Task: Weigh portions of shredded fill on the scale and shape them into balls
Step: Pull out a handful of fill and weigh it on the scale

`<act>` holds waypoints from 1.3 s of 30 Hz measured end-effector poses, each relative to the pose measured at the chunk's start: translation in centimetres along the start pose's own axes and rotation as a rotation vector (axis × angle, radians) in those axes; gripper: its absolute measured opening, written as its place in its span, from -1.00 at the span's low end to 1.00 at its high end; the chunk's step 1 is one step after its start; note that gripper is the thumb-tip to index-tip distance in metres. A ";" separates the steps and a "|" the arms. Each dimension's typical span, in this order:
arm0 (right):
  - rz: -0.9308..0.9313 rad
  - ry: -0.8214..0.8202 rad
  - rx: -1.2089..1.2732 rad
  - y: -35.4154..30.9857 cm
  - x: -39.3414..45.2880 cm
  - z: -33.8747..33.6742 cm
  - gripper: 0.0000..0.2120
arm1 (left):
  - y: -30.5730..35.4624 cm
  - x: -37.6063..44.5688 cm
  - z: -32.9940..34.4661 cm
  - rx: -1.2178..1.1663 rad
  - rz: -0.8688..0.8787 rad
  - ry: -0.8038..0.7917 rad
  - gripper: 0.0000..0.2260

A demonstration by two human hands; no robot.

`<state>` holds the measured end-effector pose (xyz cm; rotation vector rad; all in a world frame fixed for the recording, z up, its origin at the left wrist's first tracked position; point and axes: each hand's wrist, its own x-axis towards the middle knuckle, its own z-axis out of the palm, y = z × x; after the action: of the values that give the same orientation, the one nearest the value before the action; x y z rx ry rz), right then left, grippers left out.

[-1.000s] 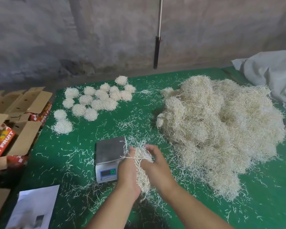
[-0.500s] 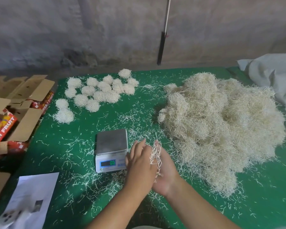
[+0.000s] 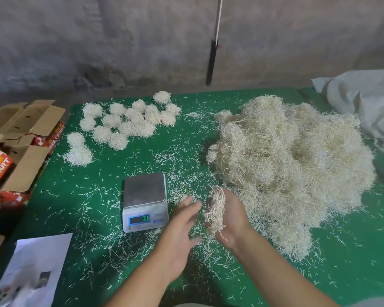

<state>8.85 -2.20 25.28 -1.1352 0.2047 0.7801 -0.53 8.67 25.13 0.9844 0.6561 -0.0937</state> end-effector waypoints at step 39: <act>0.237 -0.253 0.372 1.6 -1.4 4.1 -0.60 | -1.8 2.1 1.8 1.356 0.722 0.534 -0.58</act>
<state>5.87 1.08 26.61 -0.6608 0.2624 1.0385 1.36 6.66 23.33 2.5631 0.6438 0.4415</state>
